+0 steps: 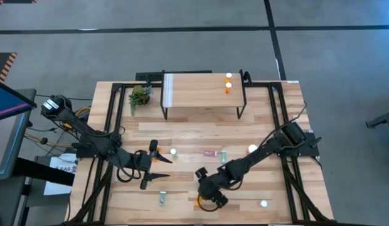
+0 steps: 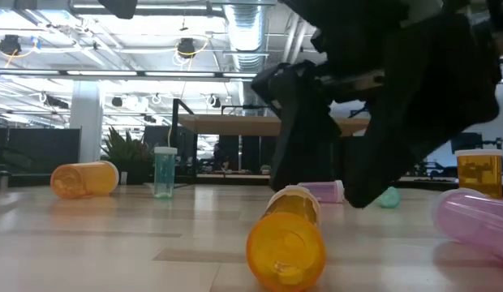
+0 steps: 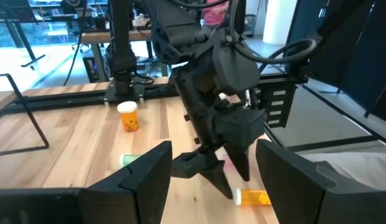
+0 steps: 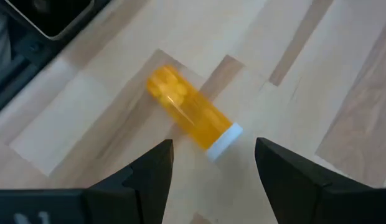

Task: Pick and place medicine bottles onto shelf by color
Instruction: Put the small orange pill bottle on the shelf aligned with the other small orange pill bottles

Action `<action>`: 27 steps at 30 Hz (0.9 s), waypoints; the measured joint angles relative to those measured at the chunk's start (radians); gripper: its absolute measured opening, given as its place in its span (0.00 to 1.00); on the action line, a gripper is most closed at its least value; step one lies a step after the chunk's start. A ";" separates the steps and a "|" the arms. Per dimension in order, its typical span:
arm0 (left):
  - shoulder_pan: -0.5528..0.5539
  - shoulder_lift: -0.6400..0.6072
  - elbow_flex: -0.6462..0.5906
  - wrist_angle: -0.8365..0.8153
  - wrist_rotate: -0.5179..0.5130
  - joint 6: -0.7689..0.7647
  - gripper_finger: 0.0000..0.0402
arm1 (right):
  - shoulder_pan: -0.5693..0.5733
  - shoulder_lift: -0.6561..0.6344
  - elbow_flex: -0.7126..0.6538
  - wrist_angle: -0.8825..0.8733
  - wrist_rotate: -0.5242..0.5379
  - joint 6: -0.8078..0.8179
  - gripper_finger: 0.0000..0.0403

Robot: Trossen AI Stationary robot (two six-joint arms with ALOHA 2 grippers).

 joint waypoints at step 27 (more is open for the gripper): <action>0.000 0.000 0.000 0.003 -0.002 0.020 0.55 | -0.016 0.000 0.000 0.023 0.018 -0.078 0.62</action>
